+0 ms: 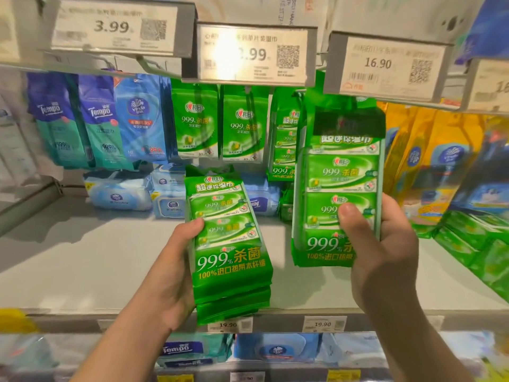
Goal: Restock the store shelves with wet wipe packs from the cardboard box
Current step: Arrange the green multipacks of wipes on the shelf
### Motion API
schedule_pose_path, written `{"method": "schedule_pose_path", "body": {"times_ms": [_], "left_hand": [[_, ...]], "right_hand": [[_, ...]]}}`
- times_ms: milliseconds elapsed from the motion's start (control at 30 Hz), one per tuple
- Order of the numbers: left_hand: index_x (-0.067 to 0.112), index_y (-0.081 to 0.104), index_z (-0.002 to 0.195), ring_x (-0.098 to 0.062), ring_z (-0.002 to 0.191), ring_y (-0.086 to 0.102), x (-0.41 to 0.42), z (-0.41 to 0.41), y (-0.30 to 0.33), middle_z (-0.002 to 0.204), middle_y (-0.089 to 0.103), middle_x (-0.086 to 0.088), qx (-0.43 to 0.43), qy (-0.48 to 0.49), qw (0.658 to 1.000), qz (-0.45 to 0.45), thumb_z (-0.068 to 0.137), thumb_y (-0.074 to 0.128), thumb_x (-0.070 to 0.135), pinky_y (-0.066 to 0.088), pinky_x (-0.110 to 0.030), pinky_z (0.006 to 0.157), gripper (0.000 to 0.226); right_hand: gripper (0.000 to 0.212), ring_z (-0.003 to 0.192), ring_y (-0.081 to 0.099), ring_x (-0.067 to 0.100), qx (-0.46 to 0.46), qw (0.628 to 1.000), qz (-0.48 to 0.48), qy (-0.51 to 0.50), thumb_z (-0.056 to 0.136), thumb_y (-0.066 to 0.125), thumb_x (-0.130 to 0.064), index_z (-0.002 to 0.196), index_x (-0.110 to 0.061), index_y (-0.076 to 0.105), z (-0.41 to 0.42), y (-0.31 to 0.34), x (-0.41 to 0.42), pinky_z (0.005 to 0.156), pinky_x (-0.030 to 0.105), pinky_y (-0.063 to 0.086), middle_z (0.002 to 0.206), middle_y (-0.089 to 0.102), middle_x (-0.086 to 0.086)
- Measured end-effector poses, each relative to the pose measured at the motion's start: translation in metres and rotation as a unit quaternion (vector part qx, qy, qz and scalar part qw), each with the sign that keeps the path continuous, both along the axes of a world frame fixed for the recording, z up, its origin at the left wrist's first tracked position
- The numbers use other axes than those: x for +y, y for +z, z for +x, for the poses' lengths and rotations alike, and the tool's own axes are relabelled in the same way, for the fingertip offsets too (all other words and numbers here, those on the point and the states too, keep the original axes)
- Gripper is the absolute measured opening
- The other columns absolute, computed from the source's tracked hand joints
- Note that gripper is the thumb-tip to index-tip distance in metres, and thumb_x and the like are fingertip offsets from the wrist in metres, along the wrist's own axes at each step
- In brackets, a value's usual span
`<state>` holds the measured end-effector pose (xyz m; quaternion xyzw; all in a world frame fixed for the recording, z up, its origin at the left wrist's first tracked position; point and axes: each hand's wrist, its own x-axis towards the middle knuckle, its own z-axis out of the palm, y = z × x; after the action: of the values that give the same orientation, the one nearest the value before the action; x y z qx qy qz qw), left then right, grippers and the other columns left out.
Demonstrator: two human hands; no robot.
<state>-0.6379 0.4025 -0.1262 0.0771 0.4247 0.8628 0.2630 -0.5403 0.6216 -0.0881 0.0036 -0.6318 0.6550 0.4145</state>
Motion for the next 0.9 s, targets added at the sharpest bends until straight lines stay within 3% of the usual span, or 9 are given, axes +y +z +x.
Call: {"method": "schedule_pose_path", "body": {"times_ms": [133,267,367,433,533,600,700,800,900], "left_hand": [[0.014,0.074,0.121,-0.037,0.099,0.074,0.002,-0.002,0.002,0.122,0.072,-0.021,-0.010,-0.007,1.000,0.003,0.033,0.099,0.047,0.062,-0.045,0.075,0.097],[0.013,0.075,0.120,-0.037,0.098,0.074,0.002,-0.003,0.003,0.121,0.072,-0.021,-0.022,-0.010,1.000,0.008,0.032,0.099,0.045,0.062,-0.047,0.074,0.097],[0.013,0.070,0.128,-0.038,0.103,0.073,0.001,-0.001,0.003,0.123,0.071,-0.021,-0.025,-0.014,1.000,-0.008,0.037,0.098,0.047,0.061,-0.048,0.077,0.101],[0.013,0.069,0.129,-0.038,0.103,0.073,0.001,-0.002,0.002,0.123,0.071,-0.021,-0.024,-0.015,0.999,-0.016,0.053,0.091,0.046,0.061,-0.047,0.078,0.086],[0.013,0.069,0.128,-0.038,0.104,0.073,-0.001,-0.002,0.001,0.123,0.071,-0.021,-0.028,-0.007,0.999,-0.022,0.069,0.076,0.044,0.061,-0.047,0.079,0.067],[0.013,0.069,0.128,-0.038,0.104,0.073,-0.002,-0.001,0.002,0.123,0.071,-0.021,-0.029,-0.003,0.999,-0.024,0.073,0.072,0.043,0.060,-0.047,0.081,0.063],[0.013,0.069,0.129,-0.037,0.101,0.073,-0.003,0.001,0.003,0.121,0.072,-0.021,-0.029,0.006,0.999,-0.032,0.080,0.069,0.041,0.057,-0.046,0.087,0.056],[0.013,0.071,0.123,-0.037,0.096,0.074,-0.003,0.003,0.005,0.118,0.073,-0.021,-0.036,0.006,0.999,-0.035,0.079,0.060,0.046,0.054,-0.046,0.086,0.056],[0.014,0.078,0.112,-0.037,0.093,0.075,-0.004,0.004,0.004,0.116,0.073,-0.022,-0.038,0.005,0.999,-0.036,0.080,0.059,0.046,0.054,-0.046,0.086,0.050]], "right_hand": [[0.032,0.088,0.075,0.018,-0.013,0.999,-0.026,-0.018,0.084,0.076,-0.027,0.113,-0.016,0.069,-0.008,0.002,0.000,0.071,0.033,0.060,0.099,0.078,0.001],[0.026,0.088,0.075,0.016,-0.024,0.998,-0.050,-0.038,0.082,0.080,-0.023,0.107,-0.022,0.071,-0.026,0.003,0.004,0.072,0.036,0.061,0.098,0.078,-0.002],[0.018,0.080,0.071,0.012,-0.016,0.998,-0.040,-0.035,0.092,0.075,-0.015,0.107,-0.010,0.067,-0.041,0.003,0.007,0.069,0.032,0.059,0.088,0.075,-0.004],[0.020,0.075,0.064,0.009,-0.016,0.999,-0.019,-0.040,0.093,0.074,-0.016,0.102,-0.003,0.063,-0.053,0.003,0.009,0.067,0.030,0.054,0.080,0.069,-0.006],[0.025,0.056,0.048,-0.003,-0.043,0.995,-0.014,-0.090,0.090,0.079,-0.022,0.080,-0.019,0.056,-0.072,0.008,0.012,0.059,0.016,0.041,0.058,0.055,-0.023],[0.026,0.051,0.046,-0.002,-0.068,0.990,-0.015,-0.123,0.086,0.080,-0.026,0.078,-0.026,0.056,-0.084,0.013,0.015,0.056,0.017,0.037,0.058,0.052,-0.022],[0.016,0.061,0.055,-0.007,-0.077,0.991,-0.011,-0.112,0.085,0.081,-0.029,0.095,-0.023,0.069,-0.100,0.015,0.019,0.065,0.017,0.043,0.080,0.066,-0.012],[0.035,0.079,0.064,-0.003,-0.077,0.991,-0.028,-0.106,0.084,0.084,-0.033,0.112,-0.018,0.069,-0.114,0.013,0.021,0.076,0.018,0.046,0.096,0.073,-0.010],[0.062,0.093,0.063,-0.002,-0.077,0.992,-0.049,-0.086,0.082,0.084,-0.039,0.132,-0.011,0.059,-0.124,0.015,0.024,0.084,0.016,0.046,0.104,0.068,-0.013]]}}
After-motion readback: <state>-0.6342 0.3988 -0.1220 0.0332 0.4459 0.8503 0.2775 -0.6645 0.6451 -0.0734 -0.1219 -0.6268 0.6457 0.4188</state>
